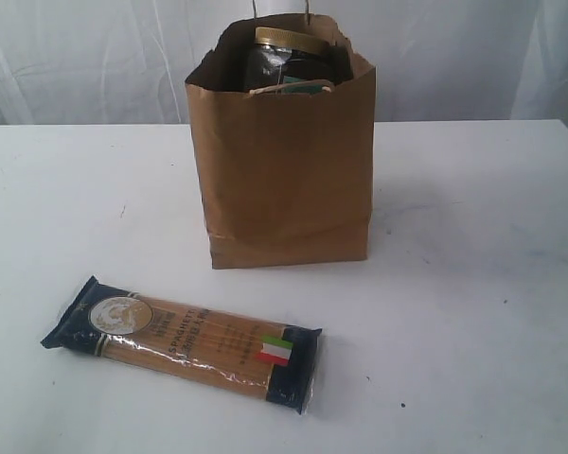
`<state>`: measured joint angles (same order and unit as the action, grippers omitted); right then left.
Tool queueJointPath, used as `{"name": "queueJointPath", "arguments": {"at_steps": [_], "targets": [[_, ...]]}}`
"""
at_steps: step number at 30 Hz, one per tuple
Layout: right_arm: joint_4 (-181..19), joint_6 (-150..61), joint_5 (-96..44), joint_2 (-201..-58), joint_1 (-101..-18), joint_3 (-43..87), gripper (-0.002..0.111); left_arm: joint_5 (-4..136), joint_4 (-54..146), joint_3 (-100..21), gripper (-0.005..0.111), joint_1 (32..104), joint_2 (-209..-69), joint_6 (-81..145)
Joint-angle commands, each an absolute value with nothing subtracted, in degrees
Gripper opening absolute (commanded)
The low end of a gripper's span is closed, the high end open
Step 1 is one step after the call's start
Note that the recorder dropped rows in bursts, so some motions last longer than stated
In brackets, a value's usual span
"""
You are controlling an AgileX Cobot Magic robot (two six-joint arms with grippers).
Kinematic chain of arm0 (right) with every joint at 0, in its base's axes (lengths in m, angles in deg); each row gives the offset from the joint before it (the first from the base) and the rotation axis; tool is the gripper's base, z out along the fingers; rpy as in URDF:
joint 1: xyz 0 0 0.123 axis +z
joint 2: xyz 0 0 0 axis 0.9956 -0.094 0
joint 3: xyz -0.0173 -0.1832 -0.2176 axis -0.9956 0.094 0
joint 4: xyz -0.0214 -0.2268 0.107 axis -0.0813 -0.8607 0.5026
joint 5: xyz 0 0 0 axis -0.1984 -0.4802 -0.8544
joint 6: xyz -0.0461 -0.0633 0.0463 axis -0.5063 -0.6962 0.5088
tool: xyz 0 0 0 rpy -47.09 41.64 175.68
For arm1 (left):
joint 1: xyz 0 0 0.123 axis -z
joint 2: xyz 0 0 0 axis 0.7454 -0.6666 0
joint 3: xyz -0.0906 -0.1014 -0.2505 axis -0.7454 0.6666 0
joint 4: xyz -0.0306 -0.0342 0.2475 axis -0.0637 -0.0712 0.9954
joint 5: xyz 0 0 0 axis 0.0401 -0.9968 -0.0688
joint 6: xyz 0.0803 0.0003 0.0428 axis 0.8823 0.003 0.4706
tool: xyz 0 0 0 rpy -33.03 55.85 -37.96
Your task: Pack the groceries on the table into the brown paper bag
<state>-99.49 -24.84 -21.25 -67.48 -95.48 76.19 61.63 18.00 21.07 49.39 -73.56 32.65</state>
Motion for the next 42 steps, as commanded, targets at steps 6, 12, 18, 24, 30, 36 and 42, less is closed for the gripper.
{"name": "queueJointPath", "arguments": {"at_steps": [6,12,18,24,30,36,42], "targets": [[-101.3,-29.9,-8.3,-69.9,-95.7,81.4,0.000,64.7,17.7,21.2,0.000,49.5,-73.3,32.5],[-101.5,-29.6,-8.9,-69.9,-95.7,83.3,0.000,71.5,17.8,21.2,0.000,49.5,-73.3,32.5],[-98.8,-19.9,-11.8,-69.9,-95.7,83.3,0.000,89.6,17.8,21.2,0.000,49.5,-73.3,32.5],[-92.7,-6.0,-12.1,-69.9,-95.7,83.3,0.000,114.3,14.1,18.7,0.000,49.5,-73.4,34.1],[-92.8,-4.6,-12.2,-69.9,-95.7,83.3,0.000,114.9,10.4,3.5,0.000,49.5,-79.6,43.6],[-95.1,-6.3,-12.2,-69.9,-95.7,83.5,0.000,107.9,31.9,-8.1,0.000,49.5,-90.9,43.6],[-102.8,-13.8,-10.7,-69.9,-95.7,85.5,0.000,79.9,39.5,-22.3,0.000,49.5,-101.0,42.2]]}}
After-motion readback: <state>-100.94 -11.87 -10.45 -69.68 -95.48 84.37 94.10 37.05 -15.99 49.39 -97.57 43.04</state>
